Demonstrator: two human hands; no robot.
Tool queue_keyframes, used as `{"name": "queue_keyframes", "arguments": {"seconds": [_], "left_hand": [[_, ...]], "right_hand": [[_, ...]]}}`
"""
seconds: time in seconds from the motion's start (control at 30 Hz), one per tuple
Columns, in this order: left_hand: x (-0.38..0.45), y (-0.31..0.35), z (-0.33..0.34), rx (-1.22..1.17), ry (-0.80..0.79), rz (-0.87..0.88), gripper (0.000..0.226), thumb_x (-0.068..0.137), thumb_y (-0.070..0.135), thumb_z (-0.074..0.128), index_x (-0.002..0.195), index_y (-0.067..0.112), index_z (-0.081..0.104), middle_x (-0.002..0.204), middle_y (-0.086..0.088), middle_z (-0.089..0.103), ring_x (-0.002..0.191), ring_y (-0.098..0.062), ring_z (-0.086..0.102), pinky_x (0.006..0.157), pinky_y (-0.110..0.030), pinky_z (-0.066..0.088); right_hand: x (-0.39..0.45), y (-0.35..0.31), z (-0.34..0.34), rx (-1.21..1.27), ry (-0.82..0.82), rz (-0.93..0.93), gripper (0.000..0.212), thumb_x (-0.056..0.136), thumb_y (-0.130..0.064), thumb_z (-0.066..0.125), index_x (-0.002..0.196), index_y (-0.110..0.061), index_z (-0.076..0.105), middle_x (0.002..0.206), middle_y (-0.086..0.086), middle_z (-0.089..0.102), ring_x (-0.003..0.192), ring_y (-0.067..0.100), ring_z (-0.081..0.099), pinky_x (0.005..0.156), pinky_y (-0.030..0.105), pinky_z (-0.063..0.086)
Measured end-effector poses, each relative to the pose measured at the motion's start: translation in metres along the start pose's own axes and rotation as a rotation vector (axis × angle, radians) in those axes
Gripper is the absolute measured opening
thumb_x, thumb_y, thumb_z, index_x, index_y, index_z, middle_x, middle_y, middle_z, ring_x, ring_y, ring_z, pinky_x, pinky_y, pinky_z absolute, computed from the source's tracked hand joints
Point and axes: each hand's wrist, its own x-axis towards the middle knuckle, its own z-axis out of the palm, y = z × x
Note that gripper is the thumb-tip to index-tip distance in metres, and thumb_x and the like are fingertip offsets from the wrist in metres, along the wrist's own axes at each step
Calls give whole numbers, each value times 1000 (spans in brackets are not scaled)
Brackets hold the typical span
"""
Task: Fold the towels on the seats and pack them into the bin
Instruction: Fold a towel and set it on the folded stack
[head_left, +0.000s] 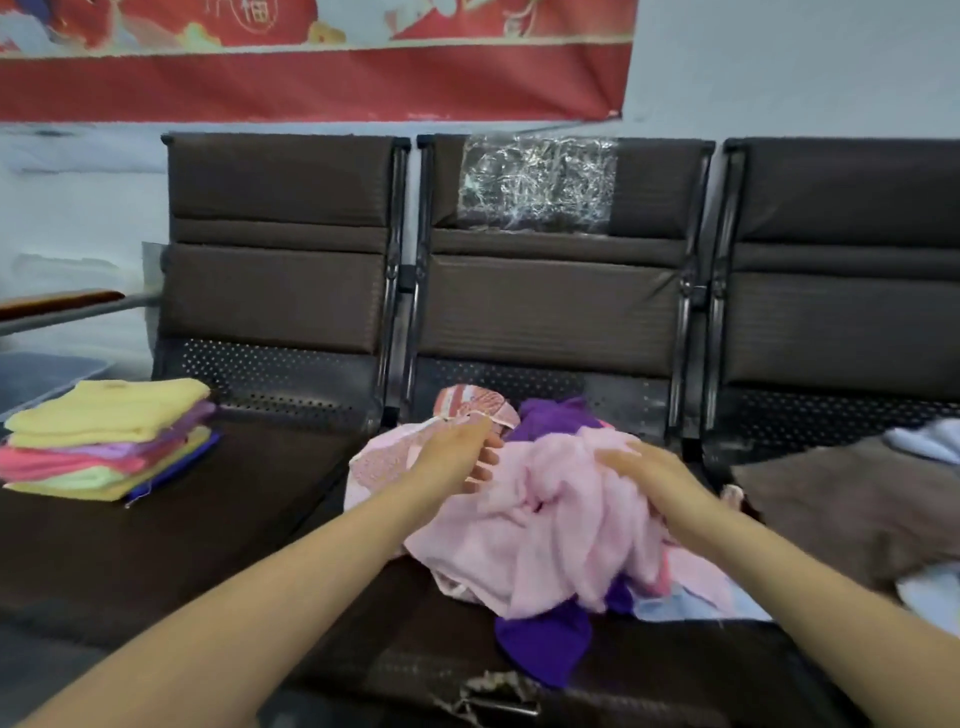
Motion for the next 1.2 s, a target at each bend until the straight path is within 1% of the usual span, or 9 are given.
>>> {"name": "queue_keyframes", "arguments": {"seconds": [0.2, 0.3, 0.33, 0.5, 0.67, 0.77, 0.9, 1.07, 1.2], "left_hand": [[5, -31, 3, 40, -25, -176, 32, 98, 26, 47, 75, 11, 63, 69, -3, 59, 57, -15, 52, 54, -22, 41], [9, -44, -2, -1, 24, -214, 29, 97, 23, 50, 73, 9, 61, 68, -6, 56, 58, -19, 50, 57, -24, 42], [11, -48, -6, 19, 57, -211, 27, 96, 23, 52, 73, 10, 59, 68, -7, 55, 58, -20, 49, 59, -25, 42], [12, -66, -25, -111, 120, -229, 22, 95, 26, 56, 79, 10, 56, 72, -7, 52, 60, -18, 48, 60, -30, 49], [4, -78, -23, -149, 70, -262, 24, 93, 30, 60, 103, 10, 55, 90, -12, 55, 69, -21, 54, 64, -32, 53], [3, -73, -20, -110, -11, -227, 20, 91, 32, 63, 98, 15, 58, 88, -9, 57, 66, -19, 55, 64, -30, 53], [9, -64, -14, -65, -96, -120, 15, 91, 25, 64, 80, 15, 59, 76, -6, 53, 65, -17, 52, 67, -29, 49], [25, -28, -15, -485, -119, 97, 17, 95, 9, 47, 97, 2, 63, 91, -7, 70, 86, -18, 67, 83, -31, 56], [28, -11, -30, -745, 26, 172, 21, 98, 7, 43, 92, 1, 62, 91, -9, 68, 82, -17, 67, 71, -26, 57]], "right_hand": [[-21, 27, -22, -25, -152, 252, 64, 55, -55, 85, 108, -24, 66, 98, -6, 74, 91, 9, 69, 74, 21, 49], [-19, 13, -14, 76, -17, 186, 12, 88, -41, 61, 88, -29, 64, 86, -2, 70, 61, 2, 57, 60, 8, 44], [-15, 5, -10, 99, 20, 195, 17, 93, -38, 54, 84, -28, 64, 89, 11, 70, 58, 9, 58, 60, 11, 45], [44, 28, -20, 197, -129, 293, 70, 79, -61, 67, 139, -32, 46, 124, 10, 66, 111, 26, 65, 100, 44, 48], [48, 25, 7, 127, -86, 309, 31, 86, -33, 69, 104, -8, 69, 91, 8, 74, 80, 19, 70, 70, 29, 55], [39, 31, 15, -17, -102, 349, 61, 53, -44, 86, 103, -12, 72, 101, 8, 73, 91, 17, 68, 82, 33, 52], [25, 23, 18, 142, -136, 322, 38, 86, -29, 68, 116, -6, 67, 115, 15, 69, 106, 27, 66, 96, 39, 50], [20, -3, -4, 402, -65, 40, 30, 95, -17, 47, 118, -3, 60, 114, 18, 65, 107, 29, 59, 93, 37, 47], [12, -6, -24, 299, 122, 116, 31, 90, -27, 59, 109, -4, 67, 100, 19, 71, 90, 29, 66, 82, 37, 52]]}}
